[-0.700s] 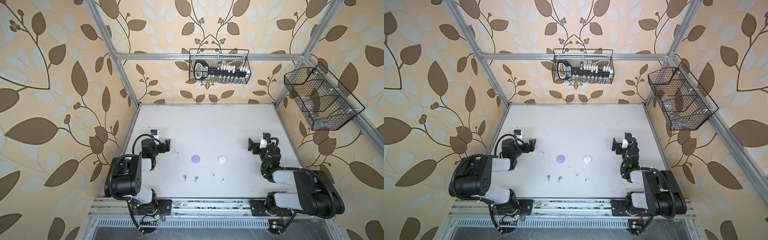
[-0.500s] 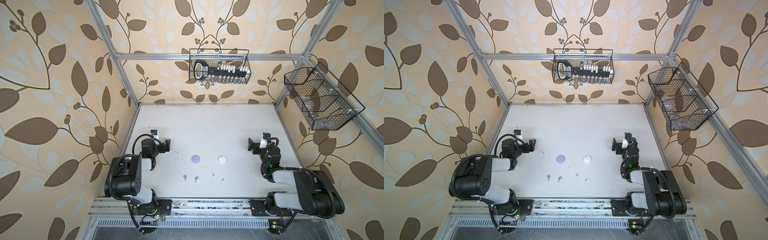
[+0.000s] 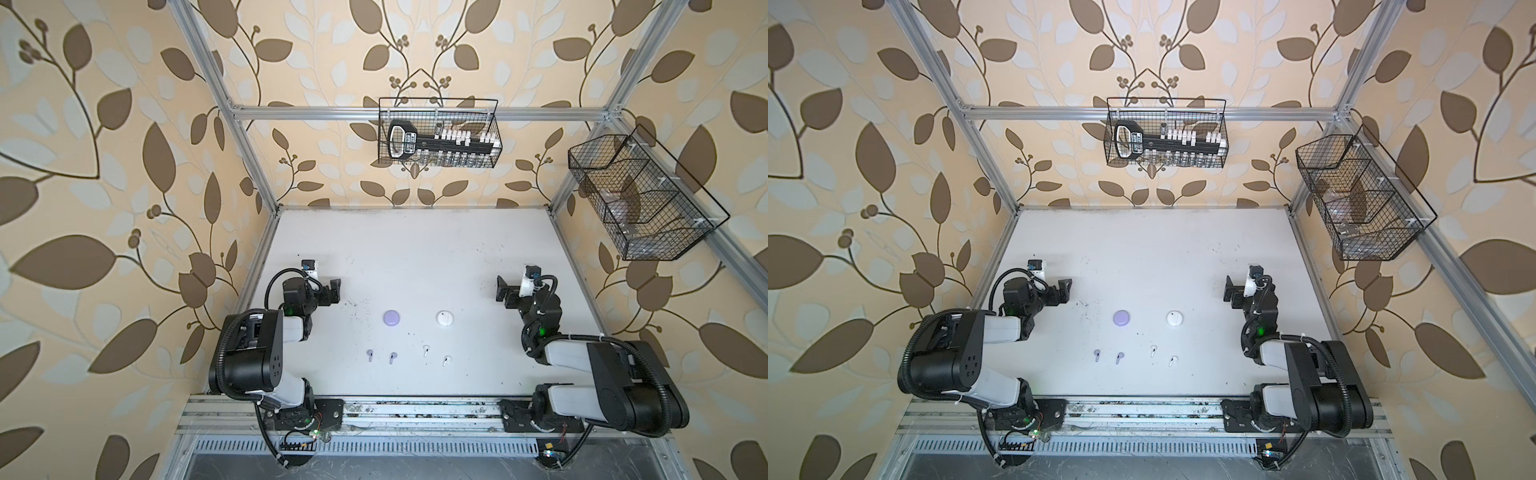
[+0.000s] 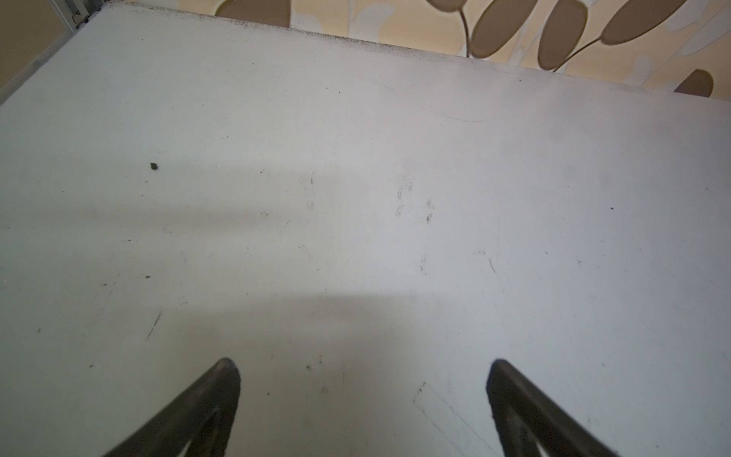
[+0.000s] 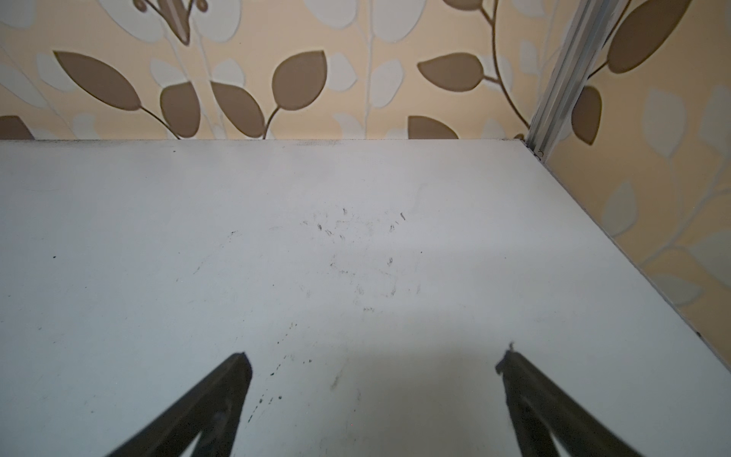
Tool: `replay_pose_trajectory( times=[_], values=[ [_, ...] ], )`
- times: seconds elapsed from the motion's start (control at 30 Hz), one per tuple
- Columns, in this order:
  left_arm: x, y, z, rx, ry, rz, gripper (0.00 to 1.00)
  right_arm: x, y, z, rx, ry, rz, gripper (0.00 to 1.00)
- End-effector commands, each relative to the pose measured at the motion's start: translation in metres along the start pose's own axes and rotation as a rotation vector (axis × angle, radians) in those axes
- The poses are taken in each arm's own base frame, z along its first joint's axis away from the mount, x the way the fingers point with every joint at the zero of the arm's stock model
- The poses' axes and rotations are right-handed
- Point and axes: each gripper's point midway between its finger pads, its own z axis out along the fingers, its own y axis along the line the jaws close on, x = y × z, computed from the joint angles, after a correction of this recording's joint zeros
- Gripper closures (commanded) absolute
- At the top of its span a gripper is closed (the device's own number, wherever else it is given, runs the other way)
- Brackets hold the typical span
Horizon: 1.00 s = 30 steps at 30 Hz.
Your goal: Insert the wireless bluetooth earbuds into the charging case
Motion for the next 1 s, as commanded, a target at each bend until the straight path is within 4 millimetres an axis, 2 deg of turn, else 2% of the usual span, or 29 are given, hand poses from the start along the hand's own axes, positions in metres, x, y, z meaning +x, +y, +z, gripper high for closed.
replay_pose_trajectory(
  times=[0.0, 0.97],
  values=[
    [-0.0175, -0.0016, 0.0022, -0.001, -0.043, 0.011, 0.01, -0.0054, 0.0006, 0.0007, 0.002, -0.022, -0.009, 0.0],
    [-0.0184, -0.0018, 0.002, 0.0, -0.046, 0.012, 0.01, -0.0054, 0.0004, 0.0002, -0.008, -0.025, -0.004, 0.0]
  ],
)
